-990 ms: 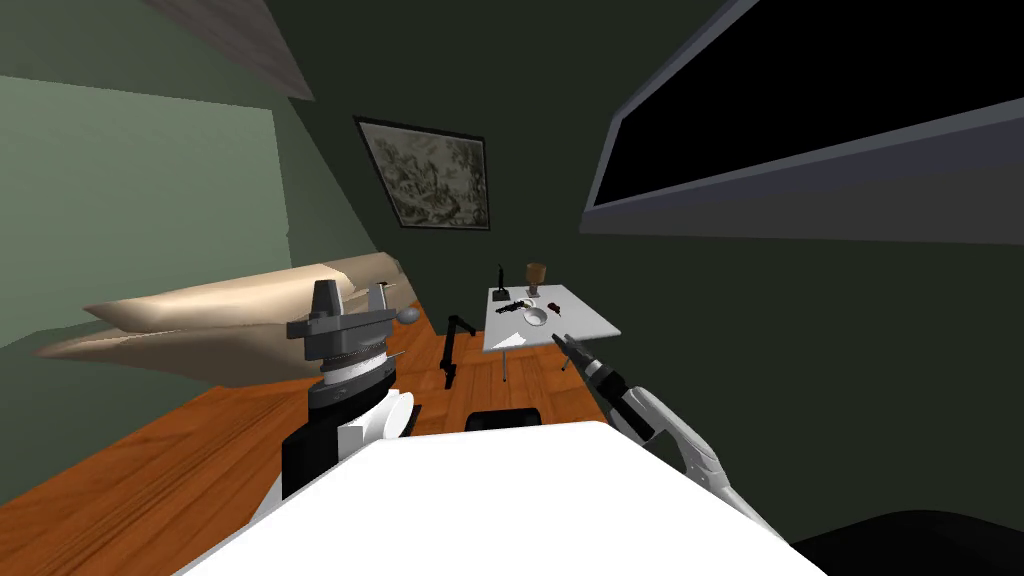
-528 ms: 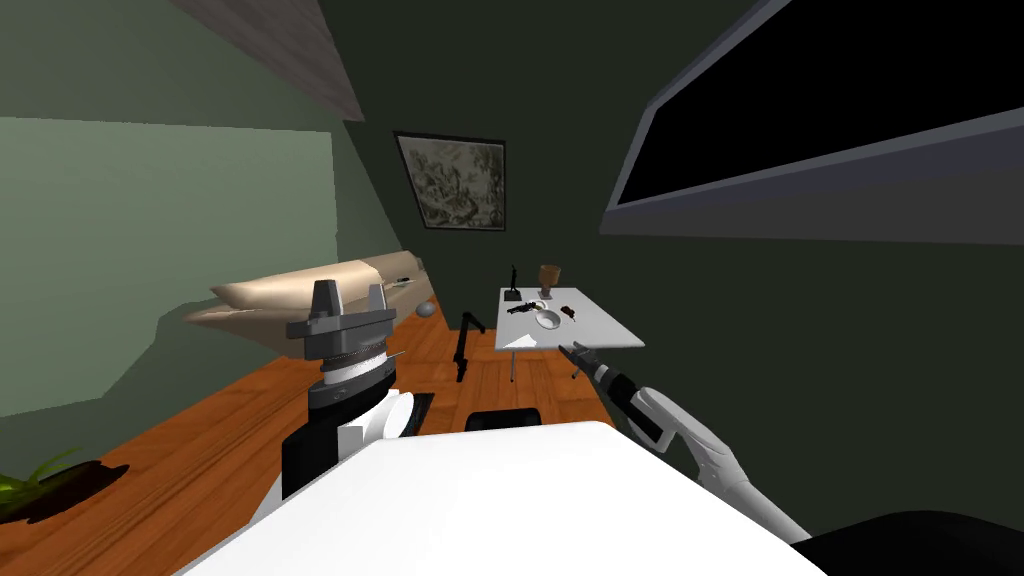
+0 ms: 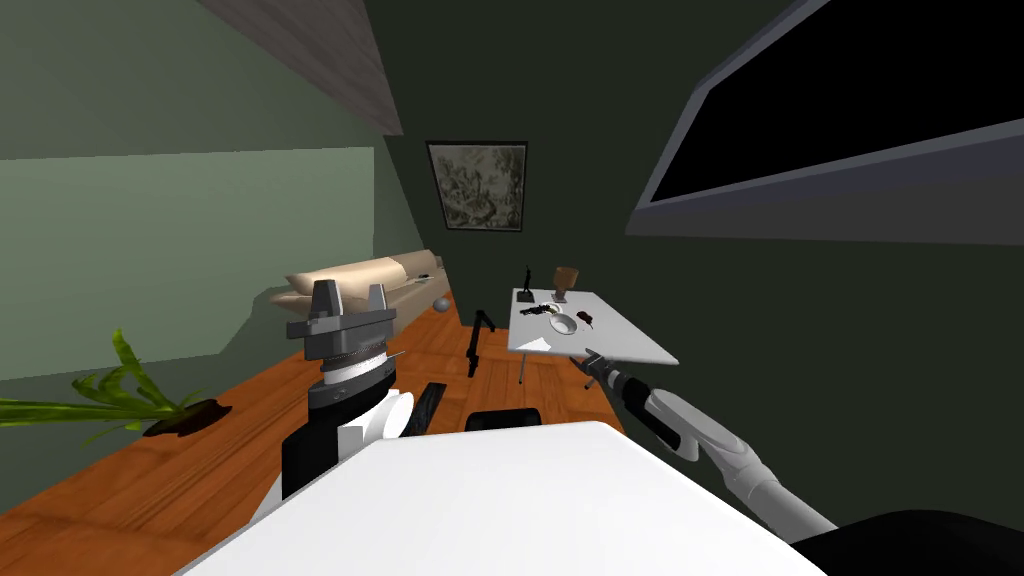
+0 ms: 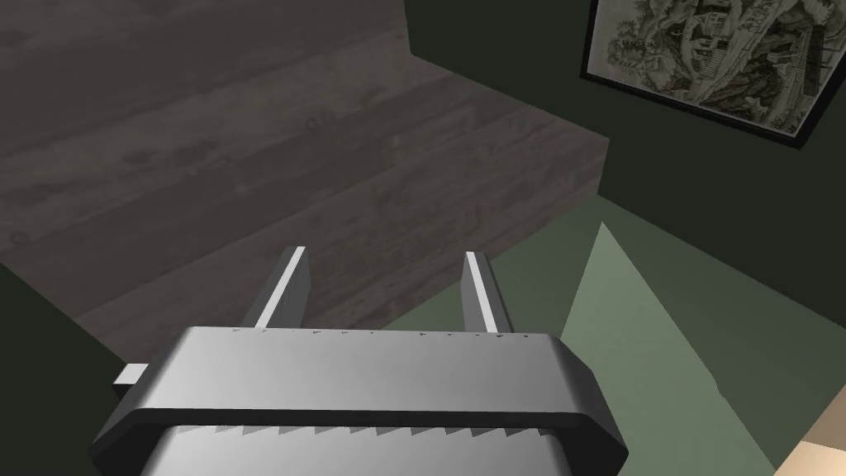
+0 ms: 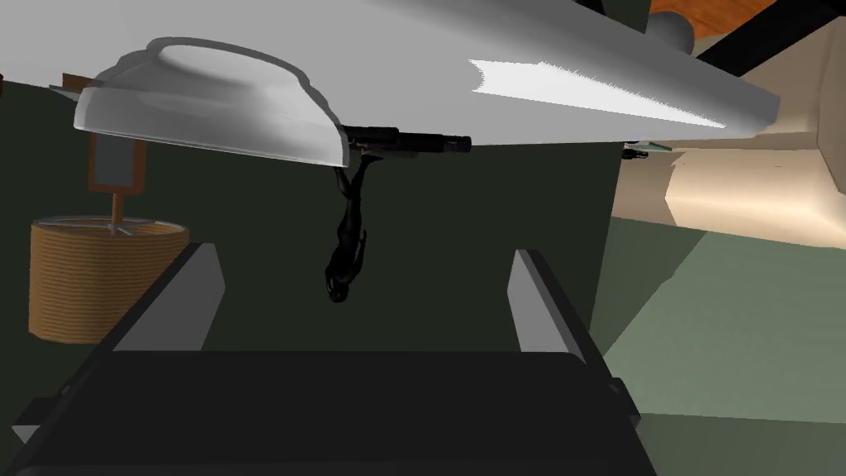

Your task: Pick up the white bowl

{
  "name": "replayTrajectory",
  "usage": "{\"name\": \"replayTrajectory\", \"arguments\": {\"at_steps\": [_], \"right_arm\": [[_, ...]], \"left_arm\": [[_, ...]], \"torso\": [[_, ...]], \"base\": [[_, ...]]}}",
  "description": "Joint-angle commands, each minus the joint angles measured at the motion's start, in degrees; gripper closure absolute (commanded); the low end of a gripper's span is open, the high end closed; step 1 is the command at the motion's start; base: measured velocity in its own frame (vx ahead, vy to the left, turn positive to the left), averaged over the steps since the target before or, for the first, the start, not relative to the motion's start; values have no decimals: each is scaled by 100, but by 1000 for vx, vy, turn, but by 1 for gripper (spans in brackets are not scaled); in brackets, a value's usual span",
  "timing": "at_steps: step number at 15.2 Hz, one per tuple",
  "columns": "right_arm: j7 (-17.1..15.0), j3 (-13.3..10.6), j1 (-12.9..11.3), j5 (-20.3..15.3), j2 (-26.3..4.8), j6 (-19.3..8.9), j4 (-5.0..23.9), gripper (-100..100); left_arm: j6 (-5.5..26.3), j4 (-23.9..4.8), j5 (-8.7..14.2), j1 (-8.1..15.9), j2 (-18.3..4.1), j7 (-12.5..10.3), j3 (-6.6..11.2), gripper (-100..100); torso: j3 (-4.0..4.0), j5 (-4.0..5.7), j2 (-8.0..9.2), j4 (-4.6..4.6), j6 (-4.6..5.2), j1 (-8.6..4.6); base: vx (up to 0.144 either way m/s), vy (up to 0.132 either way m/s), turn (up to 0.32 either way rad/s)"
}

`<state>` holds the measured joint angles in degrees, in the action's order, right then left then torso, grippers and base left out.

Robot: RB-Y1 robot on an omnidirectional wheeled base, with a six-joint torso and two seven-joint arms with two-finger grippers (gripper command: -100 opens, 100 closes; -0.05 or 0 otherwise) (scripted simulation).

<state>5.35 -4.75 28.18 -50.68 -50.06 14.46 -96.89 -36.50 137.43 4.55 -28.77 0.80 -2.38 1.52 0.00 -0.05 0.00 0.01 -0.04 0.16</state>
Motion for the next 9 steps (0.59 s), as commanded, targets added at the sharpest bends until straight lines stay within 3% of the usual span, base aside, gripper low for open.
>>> {"name": "replayTrajectory", "arguments": {"at_steps": [1,2,3,5,6,9], "right_arm": [[89,16,-23,-257,-144,25,249,-100],[89,16,-23,-257,-144,25,249,-100],[170,-10,-16,-486,-367,-22,425,-100],[170,-10,-16,-553,-367,-22,475,-100],[251,-37,-7,-789,-582,-67,699,-100],[330,-66,3,-1107,-788,-109,919,-100]], "left_arm": [[0,0,0,0,0,0,0,0],[0,0,0,0,0,0,0,0],[0,0,0,-1,0,0,1,0],[0,0,0,0,0,0,0,0],[0,0,0,-1,0,0,1,0],[0,0,0,0,0,0,0,0]], "torso": [[0,0,0,0,0,0],[0,1,0,0,2,-1],[1,1,2,0,5,-5],[0,1,0,0,1,-1],[0,2,1,0,4,-5],[-1,1,-2,0,-2,0]], "base": [[17,49,224],[11,32,77],[12,52,197],[15,41,152],[17,48,194],[25,54,280]]}}
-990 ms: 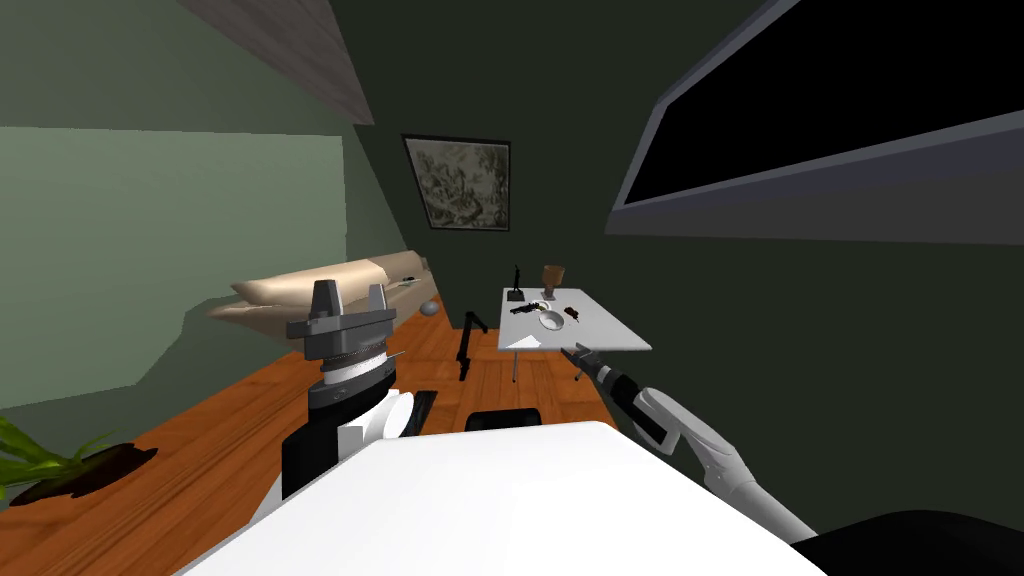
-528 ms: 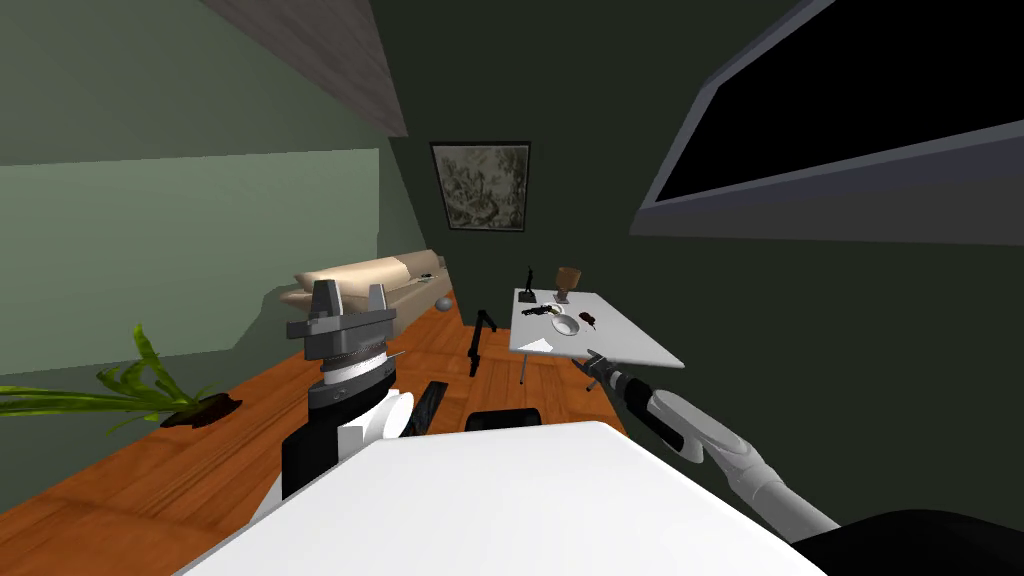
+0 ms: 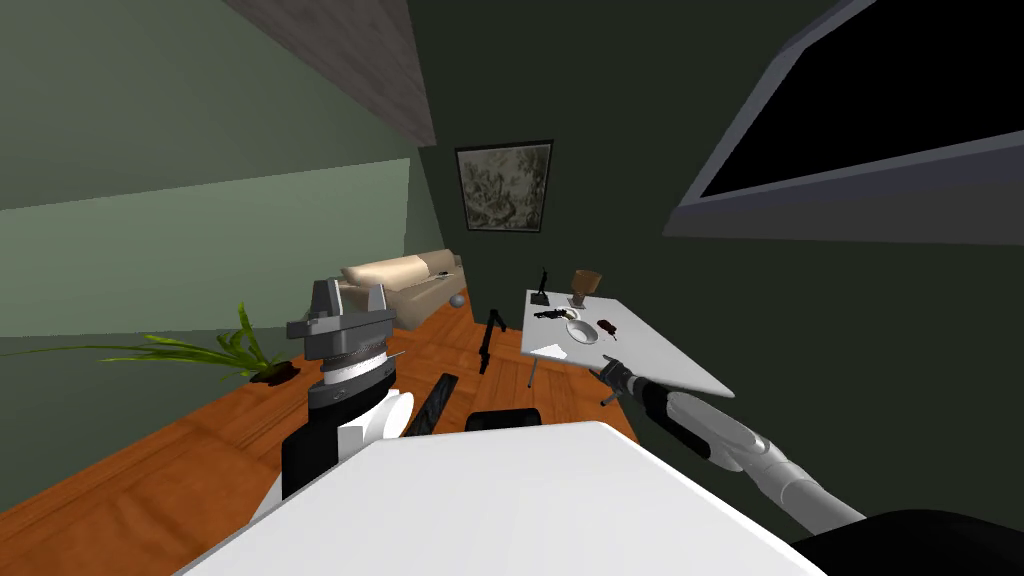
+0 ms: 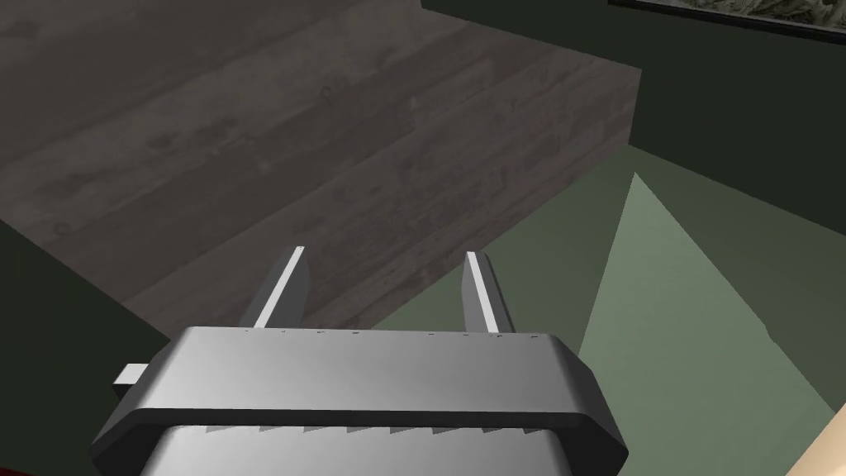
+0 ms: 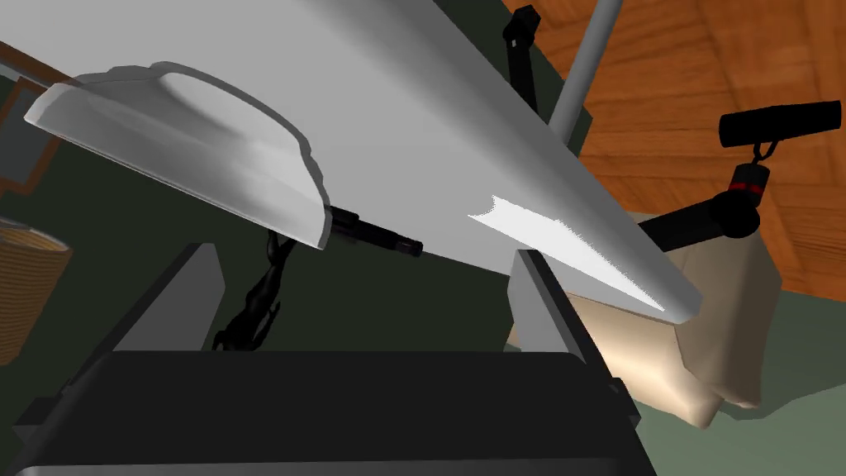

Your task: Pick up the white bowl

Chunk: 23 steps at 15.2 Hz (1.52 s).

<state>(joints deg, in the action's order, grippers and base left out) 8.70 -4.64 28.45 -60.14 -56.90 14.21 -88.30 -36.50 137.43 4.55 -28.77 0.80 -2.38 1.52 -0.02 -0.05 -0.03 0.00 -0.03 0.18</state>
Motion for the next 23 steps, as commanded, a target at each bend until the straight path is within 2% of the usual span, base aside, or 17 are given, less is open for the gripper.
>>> {"name": "replayTrajectory", "arguments": {"at_steps": [1,2,3,4,6,7,8,9,10,11,13,14,15,16,18,20,23], "right_arm": [[-5,-77,-24,-186,-104,-85,61,-100],[74,-109,-12,-382,-301,-124,275,-100],[74,-109,-12,-466,-301,-124,275,-100],[150,-144,2,-620,-488,-160,484,-100],[150,-144,2,-739,-488,-160,484,-100],[224,-182,18,-927,-663,-193,687,-100],[224,-182,18,-1003,-663,-193,687,-100],[296,-224,36,-1142,-826,-222,882,-100],[296,-224,36,-1257,-826,-222,882,-100],[365,-269,57,-1429,-976,-247,1068,-100],[365,-269,57,-1500,-976,-247,1068,-100],[431,-319,82,-1731,-1112,-266,1229,-100],[431,-319,82,-1731,-1112,-266,1245,-100],[493,-374,109,-1916,-1232,-281,1411,-100],[552,-434,140,-2133,-1337,-290,1567,-100],[552,-434,140,-2152,-1337,-290,1567,-100],[655,-561,208,-2510,-1501,-296,1842,-100]], "left_arm": [[0,0,0,0,0,0,0,0],[0,0,0,-1,0,0,0,0],[0,0,0,0,0,0,0,0],[0,0,0,0,0,0,0,0],[0,0,0,0,0,0,0,0],[0,0,0,-1,0,0,1,0],[0,0,0,0,0,0,0,0],[0,0,0,0,0,0,0,0],[0,0,0,0,0,0,0,0],[0,0,0,0,0,0,0,0],[0,0,0,0,0,0,0,0],[0,0,0,-1,0,0,1,0],[0,0,0,0,0,0,0,0],[0,0,0,0,0,0,0,0],[0,0,0,0,0,0,0,0],[0,0,0,0,0,0,0,0],[0,0,0,0,0,0,1,0]], "torso": [[0,0,0,0,0,0],[1,0,2,0,5,-3],[1,0,1,0,0,-3],[0,0,0,0,0,-2],[-1,-1,-1,0,1,0],[1,1,1,0,4,-4],[1,1,1,0,1,-4],[0,0,0,0,-1,-3],[-1,-1,-2,0,-3,-2],[-1,0,-2,0,0,-3],[-1,-1,-1,0,2,0],[1,0,2,1,6,-5],[2,1,3,1,2,-6],[1,1,2,1,2,-6],[0,0,0,0,1,-4],[0,2,0,0,2,-5],[3,2,5,1,4,-9]], "base": [[23,38,42],[26,45,132],[26,50,216],[31,58,302],[30,39,149],[30,44,153],[28,44,210],[34,46,288],[34,39,218],[35,52,254],[31,35,126],[32,30,129],[32,31,170],[33,39,264],[35,33,194],[33,22,100],[29,25,163]]}}
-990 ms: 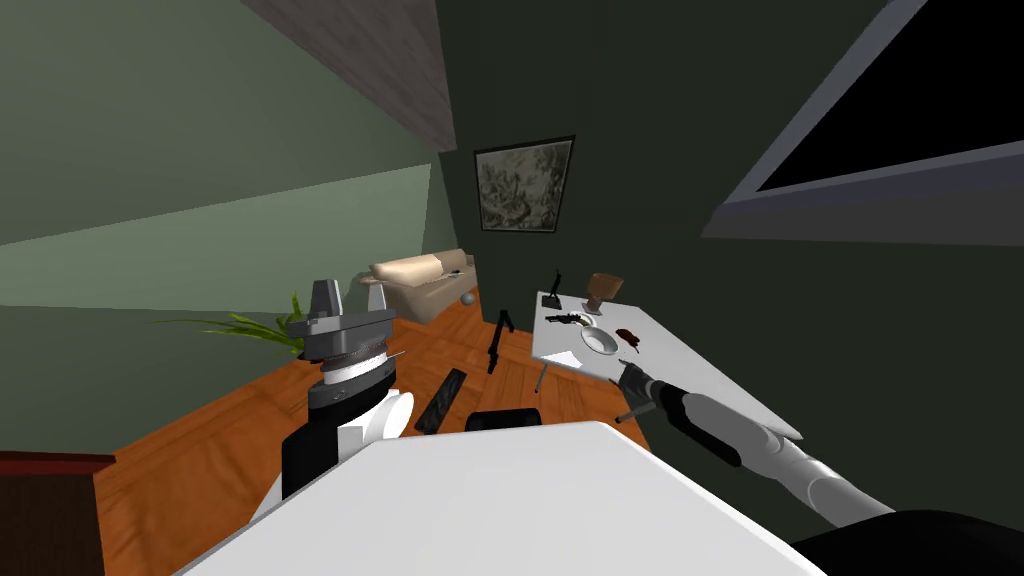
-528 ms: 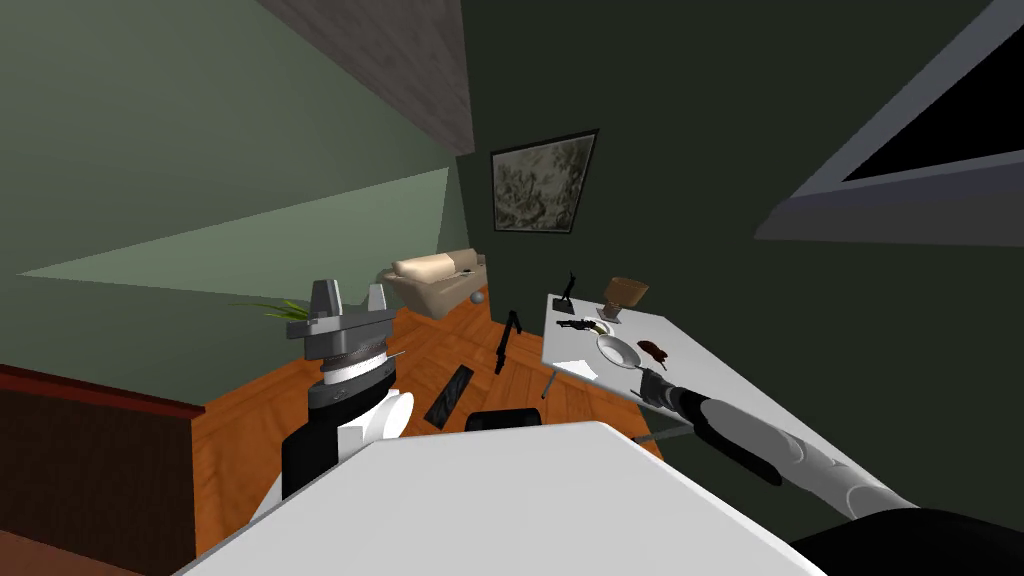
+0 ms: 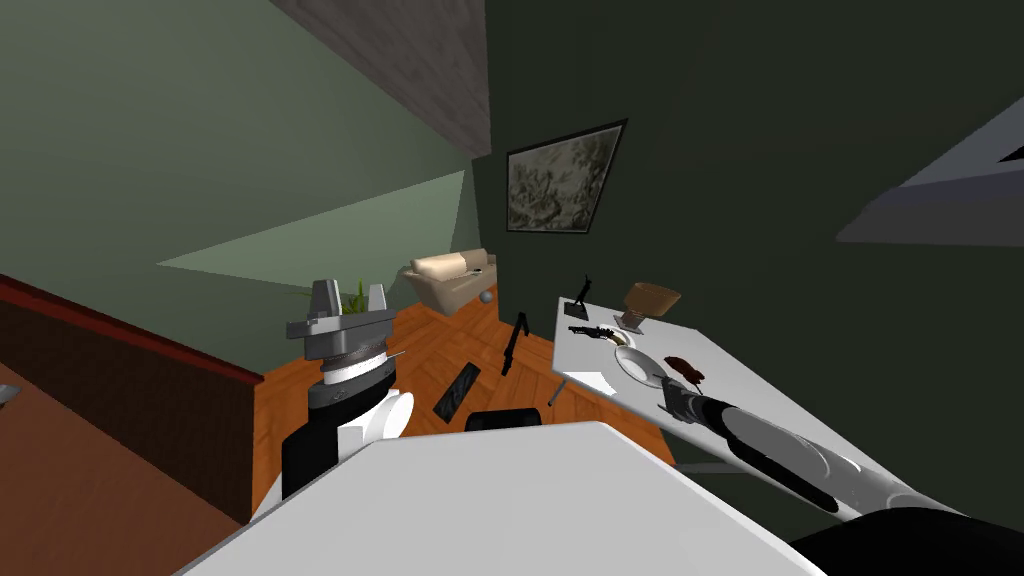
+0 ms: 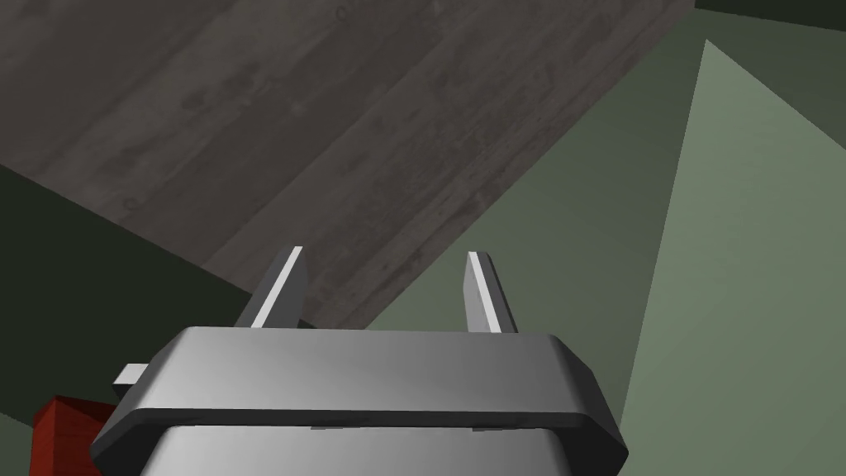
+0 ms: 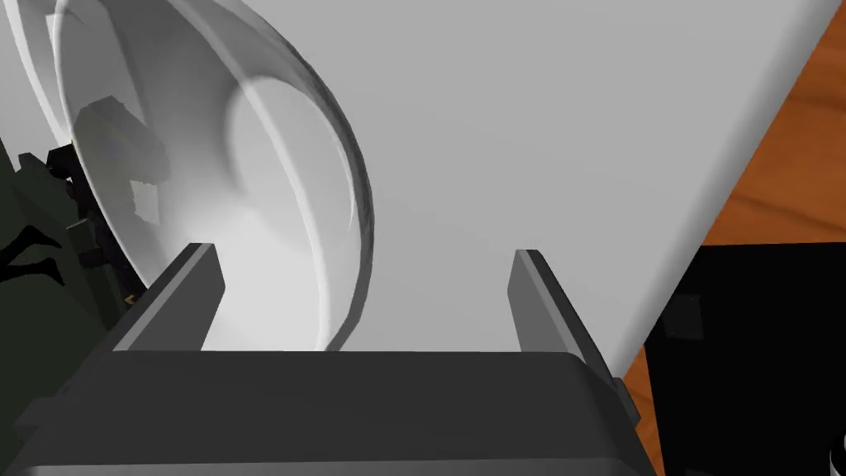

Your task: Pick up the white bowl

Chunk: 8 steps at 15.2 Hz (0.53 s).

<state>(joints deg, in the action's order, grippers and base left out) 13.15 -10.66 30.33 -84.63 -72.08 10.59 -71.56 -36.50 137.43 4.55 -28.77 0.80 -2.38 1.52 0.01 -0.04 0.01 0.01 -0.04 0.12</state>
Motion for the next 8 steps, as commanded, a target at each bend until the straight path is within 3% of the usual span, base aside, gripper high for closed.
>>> {"name": "replayTrajectory", "arguments": {"at_steps": [1,8], "right_arm": [[210,41,19,-61,16,67,168,-100],[374,-219,163,-624,-183,90,599,-100]], "left_arm": [[0,0,0,0,0,0,0,0],[0,0,0,0,0,0,0,0]], "torso": [[0,0,0,0,0,0],[0,1,0,0,4,-3]], "base": [[33,25,169],[33,20,133]]}}
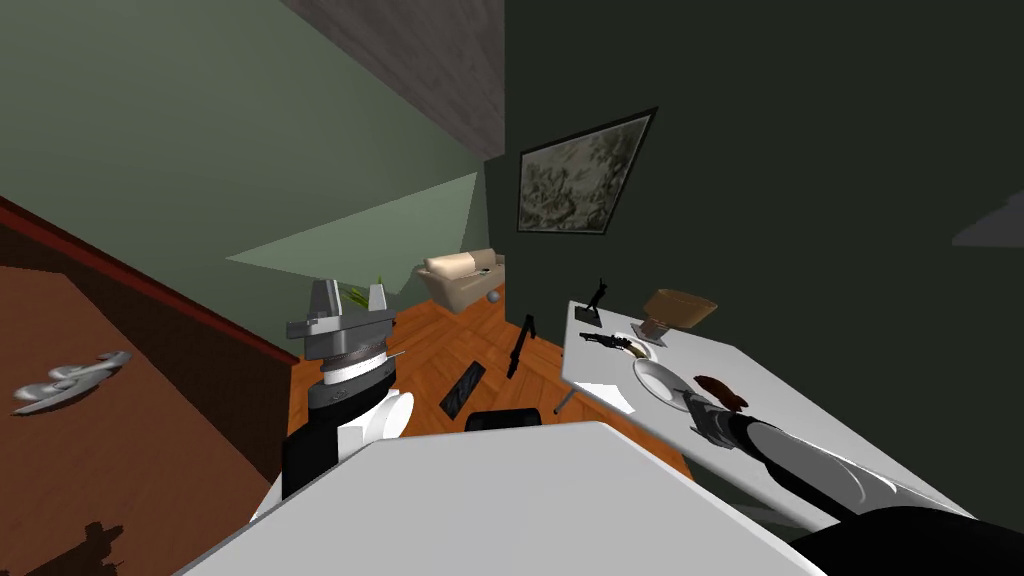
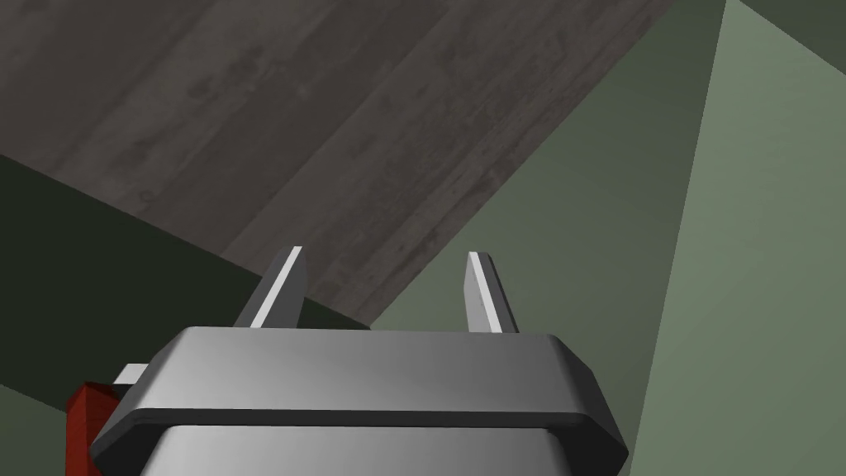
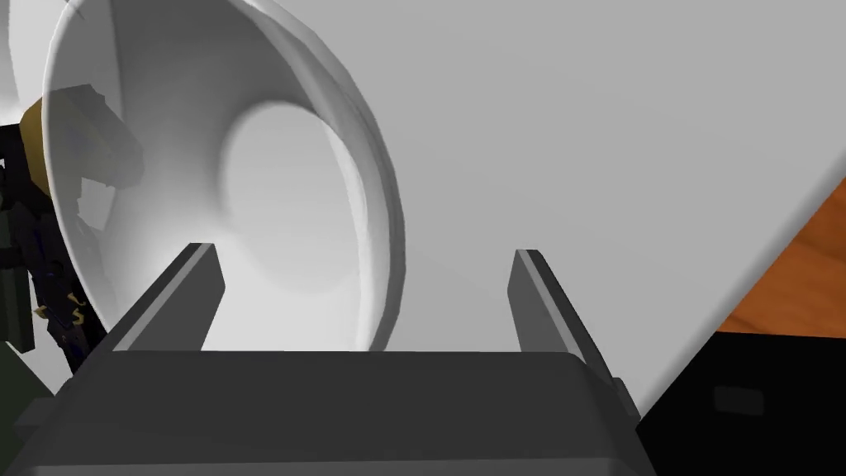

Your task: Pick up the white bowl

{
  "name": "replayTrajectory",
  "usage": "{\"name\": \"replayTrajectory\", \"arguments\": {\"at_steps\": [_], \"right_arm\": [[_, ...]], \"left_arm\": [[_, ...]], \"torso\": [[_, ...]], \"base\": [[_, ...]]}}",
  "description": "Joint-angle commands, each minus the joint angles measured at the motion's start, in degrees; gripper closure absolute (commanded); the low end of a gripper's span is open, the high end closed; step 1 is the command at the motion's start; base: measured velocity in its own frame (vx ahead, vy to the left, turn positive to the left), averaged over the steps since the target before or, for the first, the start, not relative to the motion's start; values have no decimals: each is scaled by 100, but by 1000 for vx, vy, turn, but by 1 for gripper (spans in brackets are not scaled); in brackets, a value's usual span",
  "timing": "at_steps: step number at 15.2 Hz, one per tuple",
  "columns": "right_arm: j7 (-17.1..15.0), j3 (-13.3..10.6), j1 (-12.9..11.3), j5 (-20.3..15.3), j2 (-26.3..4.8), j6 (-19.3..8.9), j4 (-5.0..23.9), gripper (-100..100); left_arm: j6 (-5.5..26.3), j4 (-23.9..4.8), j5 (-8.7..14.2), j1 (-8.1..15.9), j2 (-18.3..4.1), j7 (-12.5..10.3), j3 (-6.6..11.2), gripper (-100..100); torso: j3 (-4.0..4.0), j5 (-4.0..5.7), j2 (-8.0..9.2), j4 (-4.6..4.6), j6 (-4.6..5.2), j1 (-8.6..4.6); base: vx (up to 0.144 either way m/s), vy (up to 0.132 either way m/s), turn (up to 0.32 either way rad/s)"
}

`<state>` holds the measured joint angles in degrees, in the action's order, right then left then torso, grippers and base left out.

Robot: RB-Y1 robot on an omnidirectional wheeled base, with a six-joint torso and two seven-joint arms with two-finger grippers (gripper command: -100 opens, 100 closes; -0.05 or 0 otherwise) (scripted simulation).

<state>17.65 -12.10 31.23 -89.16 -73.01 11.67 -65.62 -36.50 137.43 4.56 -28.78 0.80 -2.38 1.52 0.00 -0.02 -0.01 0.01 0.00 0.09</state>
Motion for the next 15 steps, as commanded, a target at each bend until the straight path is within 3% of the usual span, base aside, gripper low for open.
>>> {"name": "replayTrajectory", "arguments": {"at_steps": [1,6,7,8,12,14,15], "right_arm": [[-77,-75,74,-170,-91,-17,5,-100],[57,-209,-1,-184,237,-170,308,-100],[41,-170,7,-170,152,-103,239,-100],[51,-177,5,-171,168,-121,253,100],[49,-187,15,-169,177,-109,252,100],[-8,-90,40,-174,-60,0,59,100],[-10,-132,65,-194,15,-72,100,100]], "left_arm": [[0,0,0,0,0,0,0,0],[0,0,0,0,-1,0,0,0],[0,0,0,0,-1,0,1,0],[0,0,0,0,-1,0,1,0],[0,0,0,0,0,0,0,0],[0,0,0,-1,0,0,1,0],[0,0,0,-1,0,0,1,0]], "torso": [[0,0,0,0,0,0],[6,5,10,2,-1,-23],[5,8,8,2,0,-32],[5,7,9,2,3,-29],[7,-4,9,6,-7,-10],[10,-13,13,8,0,3],[13,-18,19,9,4,17]], "base": [[32,16,89],[18,-27,119],[17,-46,75],[6,-17,6],[-1,-2,-9],[-10,44,-212],[-12,40,-106]]}}
